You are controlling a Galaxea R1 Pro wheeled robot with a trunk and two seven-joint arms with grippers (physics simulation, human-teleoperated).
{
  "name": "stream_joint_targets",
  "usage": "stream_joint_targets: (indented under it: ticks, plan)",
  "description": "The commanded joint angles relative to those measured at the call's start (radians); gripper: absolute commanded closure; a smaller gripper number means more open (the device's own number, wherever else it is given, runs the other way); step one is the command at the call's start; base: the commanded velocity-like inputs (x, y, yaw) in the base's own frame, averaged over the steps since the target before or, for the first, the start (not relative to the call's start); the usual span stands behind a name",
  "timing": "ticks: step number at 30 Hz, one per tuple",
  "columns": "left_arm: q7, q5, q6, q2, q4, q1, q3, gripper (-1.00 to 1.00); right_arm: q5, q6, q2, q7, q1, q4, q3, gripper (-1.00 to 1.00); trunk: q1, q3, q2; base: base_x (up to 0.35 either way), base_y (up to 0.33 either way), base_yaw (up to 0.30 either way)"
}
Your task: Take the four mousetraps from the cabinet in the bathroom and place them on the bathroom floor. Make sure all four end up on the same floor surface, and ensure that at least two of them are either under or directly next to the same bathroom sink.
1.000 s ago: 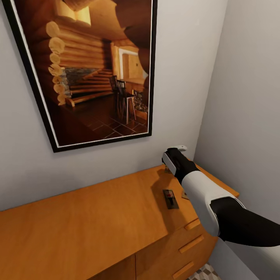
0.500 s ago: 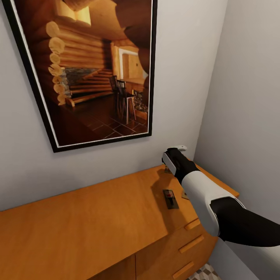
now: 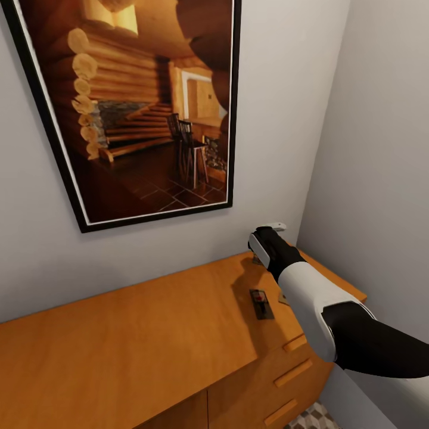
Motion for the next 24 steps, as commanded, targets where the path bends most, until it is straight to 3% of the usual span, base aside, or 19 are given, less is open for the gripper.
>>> stream_joint_targets:
  ticks: [1, 24]
  plan:
    - [0.003, 0.0, -0.006, 0.0, 0.002, 0.0, -0.001, -1.0, -0.01, 0.003, 0.0, -0.009, -0.001, 0.0, 0.005, -1.0, 0.0, -0.002, -0.001, 0.0, 0.0, 0.0]
    - [0.003, 0.0, -0.006, 0.0, 0.002, 0.0, -0.001, -1.0, -0.01, 0.003, 0.0, -0.009, -0.001, -0.001, 0.005, -1.0, 0.0, -0.033, -0.001, 0.0, 0.0, 0.0]
